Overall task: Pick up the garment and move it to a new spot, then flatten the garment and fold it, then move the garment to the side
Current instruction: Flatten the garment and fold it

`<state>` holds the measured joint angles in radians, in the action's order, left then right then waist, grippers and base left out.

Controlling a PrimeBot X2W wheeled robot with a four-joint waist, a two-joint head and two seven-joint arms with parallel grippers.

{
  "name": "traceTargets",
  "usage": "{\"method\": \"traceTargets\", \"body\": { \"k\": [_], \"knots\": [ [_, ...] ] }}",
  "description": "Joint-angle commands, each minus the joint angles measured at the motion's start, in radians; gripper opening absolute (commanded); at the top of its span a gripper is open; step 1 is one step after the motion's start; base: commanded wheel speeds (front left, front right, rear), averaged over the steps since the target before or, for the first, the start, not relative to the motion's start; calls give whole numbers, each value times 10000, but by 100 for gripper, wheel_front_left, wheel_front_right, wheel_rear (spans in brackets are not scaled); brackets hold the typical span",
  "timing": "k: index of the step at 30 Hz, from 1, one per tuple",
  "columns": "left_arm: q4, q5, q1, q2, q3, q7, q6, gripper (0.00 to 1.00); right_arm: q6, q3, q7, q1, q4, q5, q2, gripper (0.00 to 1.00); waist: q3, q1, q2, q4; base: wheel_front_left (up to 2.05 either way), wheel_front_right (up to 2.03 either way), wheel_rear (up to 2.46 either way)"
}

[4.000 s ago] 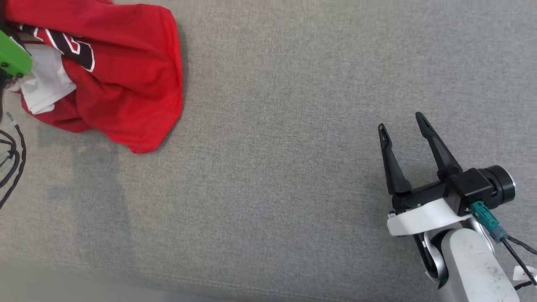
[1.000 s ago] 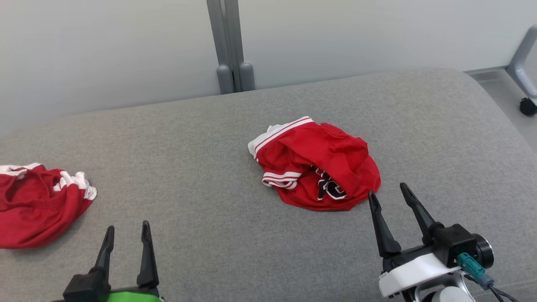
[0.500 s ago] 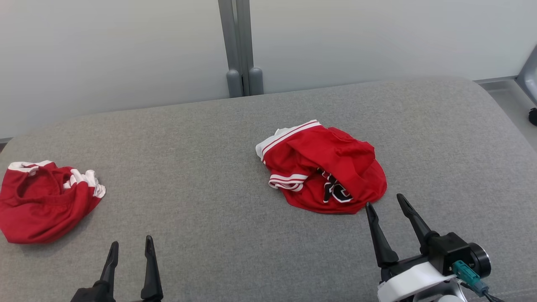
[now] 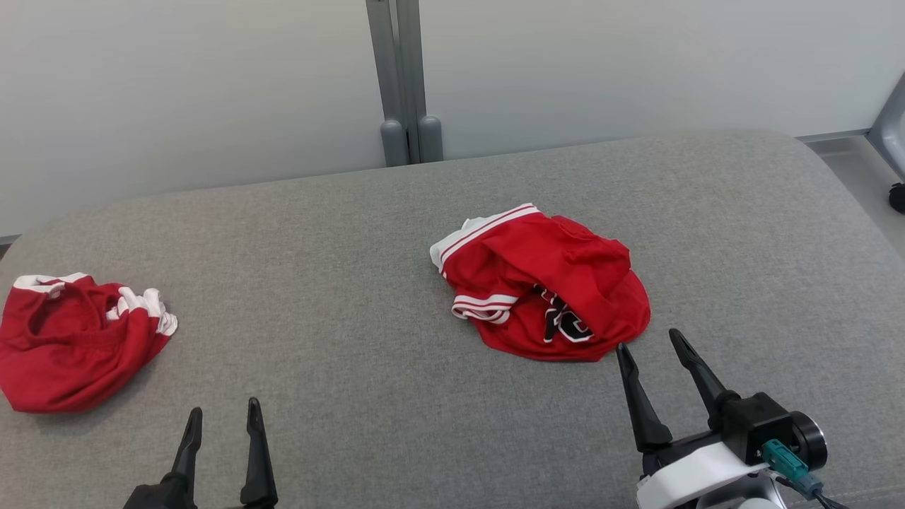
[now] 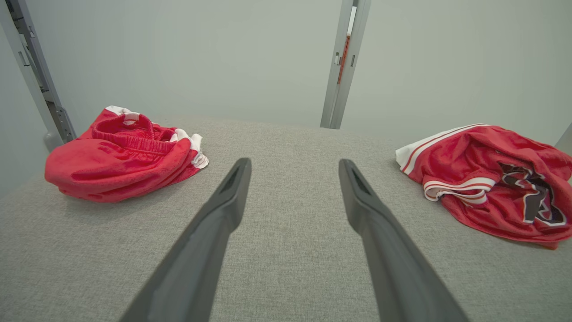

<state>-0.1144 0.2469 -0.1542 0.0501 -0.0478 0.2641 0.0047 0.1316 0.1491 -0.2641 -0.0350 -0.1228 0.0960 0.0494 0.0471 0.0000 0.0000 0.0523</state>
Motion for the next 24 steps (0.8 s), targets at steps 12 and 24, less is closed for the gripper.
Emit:
{"method": "traceTargets", "body": {
  "k": [12, 24],
  "knots": [
    [-47, 46, 6, 8, -142, 4, 67, 100, -17, 16, -6, -52, -16, 65, 19, 100, 30, 0, 0, 4, 0, 0, 0],
    [-67, -30, 36, 7, -221, 4, 7, 100, -16, -42, -6, -139, -21, 140, 19, 100, 20, 0, 0, -77, 0, 0, 0]
  ]
}}
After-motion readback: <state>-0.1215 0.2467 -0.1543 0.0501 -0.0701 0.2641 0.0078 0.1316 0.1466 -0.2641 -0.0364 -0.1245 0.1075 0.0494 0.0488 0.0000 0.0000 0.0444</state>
